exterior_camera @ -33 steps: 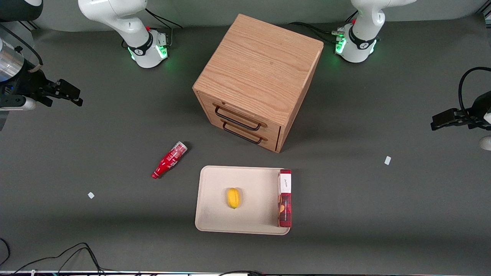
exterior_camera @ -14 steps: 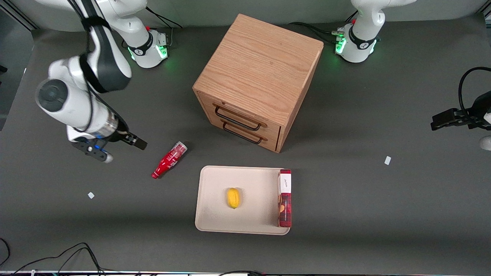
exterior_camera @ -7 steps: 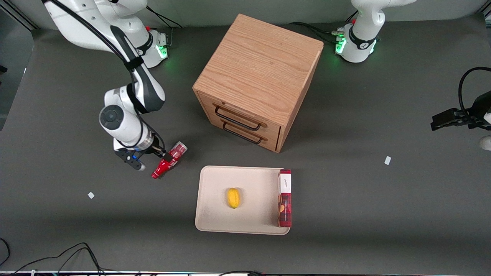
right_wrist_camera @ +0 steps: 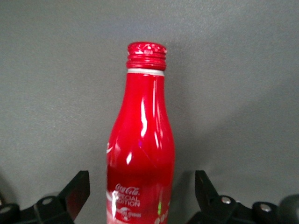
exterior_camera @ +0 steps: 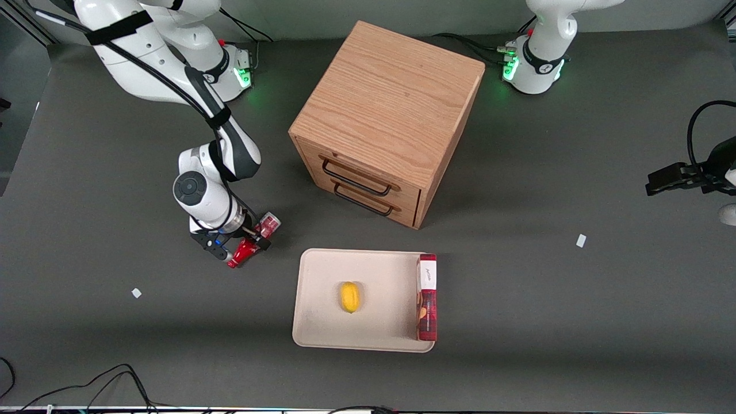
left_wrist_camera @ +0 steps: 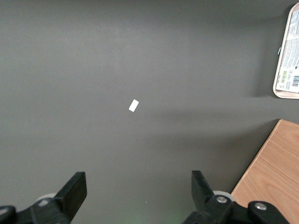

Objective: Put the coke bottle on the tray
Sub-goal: 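Close the right gripper around the bottle's body and lift it, then carry the held bottle over the white tray beside the lemon, then lower the bottle onto the tray and open the right gripper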

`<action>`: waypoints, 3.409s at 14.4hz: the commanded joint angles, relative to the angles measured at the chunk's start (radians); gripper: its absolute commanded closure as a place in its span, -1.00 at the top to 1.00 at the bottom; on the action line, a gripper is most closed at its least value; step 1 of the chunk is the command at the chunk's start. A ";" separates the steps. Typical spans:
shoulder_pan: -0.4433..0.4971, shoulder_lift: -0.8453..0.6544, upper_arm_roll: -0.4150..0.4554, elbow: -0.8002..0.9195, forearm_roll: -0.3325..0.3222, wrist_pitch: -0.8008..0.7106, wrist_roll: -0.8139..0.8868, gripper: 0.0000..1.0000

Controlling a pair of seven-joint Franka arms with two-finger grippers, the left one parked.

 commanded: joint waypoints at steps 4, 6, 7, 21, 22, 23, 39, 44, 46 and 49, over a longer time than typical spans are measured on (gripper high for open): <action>-0.001 0.013 0.008 0.008 0.015 0.024 0.016 -0.60; -0.003 0.013 0.008 0.008 0.015 0.024 0.017 -1.00; -0.003 0.011 0.008 0.008 0.015 0.024 0.017 -1.00; -0.018 -0.134 -0.006 0.292 0.002 -0.463 -0.283 -1.00; -0.016 -0.125 -0.006 0.353 0.000 -0.526 -0.326 -1.00; -0.018 -0.113 -0.006 0.420 -0.008 -0.581 -0.363 -1.00; 0.039 0.445 0.168 1.076 -0.115 -0.467 -0.527 -1.00; 0.046 0.525 0.166 1.073 -0.115 -0.403 -0.475 -0.89; 0.046 0.537 0.166 1.065 -0.117 -0.369 -0.474 -0.79; 0.046 0.571 0.157 1.056 -0.121 -0.314 -0.475 -0.58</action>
